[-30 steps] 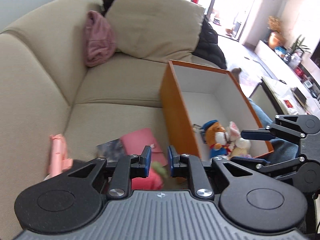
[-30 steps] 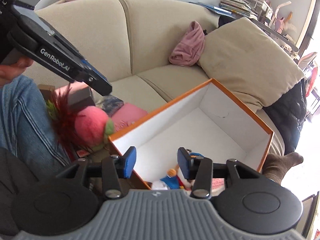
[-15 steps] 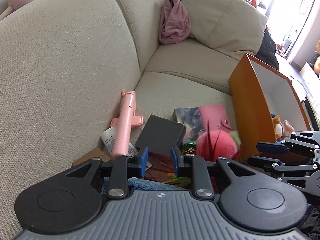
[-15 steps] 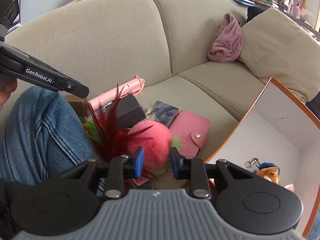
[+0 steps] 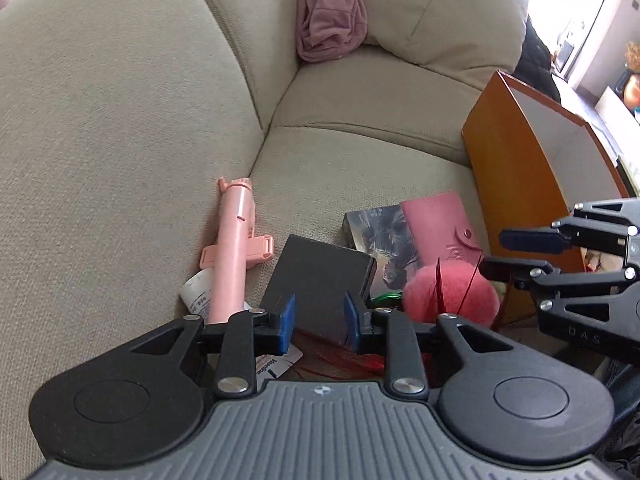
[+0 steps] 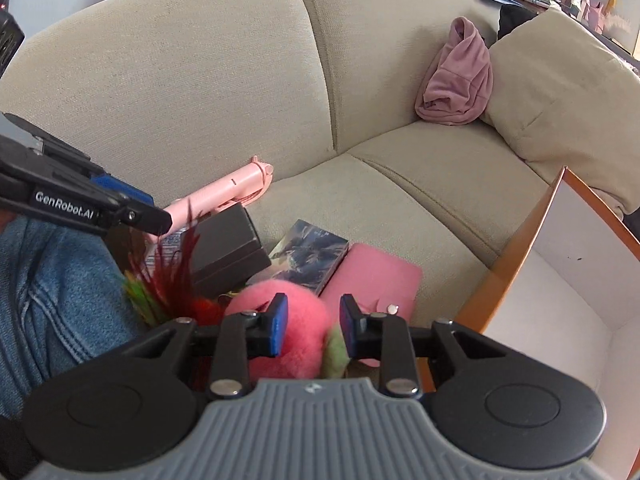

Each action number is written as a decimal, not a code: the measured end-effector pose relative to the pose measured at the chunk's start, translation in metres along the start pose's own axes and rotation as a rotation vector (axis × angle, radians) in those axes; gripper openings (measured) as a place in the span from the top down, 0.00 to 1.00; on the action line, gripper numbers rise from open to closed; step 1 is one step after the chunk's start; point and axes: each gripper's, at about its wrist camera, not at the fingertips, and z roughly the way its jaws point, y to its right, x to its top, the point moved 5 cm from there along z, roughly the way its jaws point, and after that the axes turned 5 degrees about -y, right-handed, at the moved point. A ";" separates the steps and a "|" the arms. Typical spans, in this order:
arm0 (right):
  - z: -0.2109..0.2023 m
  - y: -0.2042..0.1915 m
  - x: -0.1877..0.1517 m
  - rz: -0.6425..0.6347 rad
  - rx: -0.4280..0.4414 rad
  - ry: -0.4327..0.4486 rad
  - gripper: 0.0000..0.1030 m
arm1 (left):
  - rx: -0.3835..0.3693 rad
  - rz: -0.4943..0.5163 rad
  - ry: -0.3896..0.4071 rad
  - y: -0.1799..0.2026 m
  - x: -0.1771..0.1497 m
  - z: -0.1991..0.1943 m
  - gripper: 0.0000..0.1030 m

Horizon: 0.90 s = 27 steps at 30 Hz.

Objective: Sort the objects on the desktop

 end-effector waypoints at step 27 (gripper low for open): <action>0.043 0.018 0.001 -0.003 0.047 -0.064 0.69 | 0.143 0.217 -0.163 0.025 0.007 0.059 0.40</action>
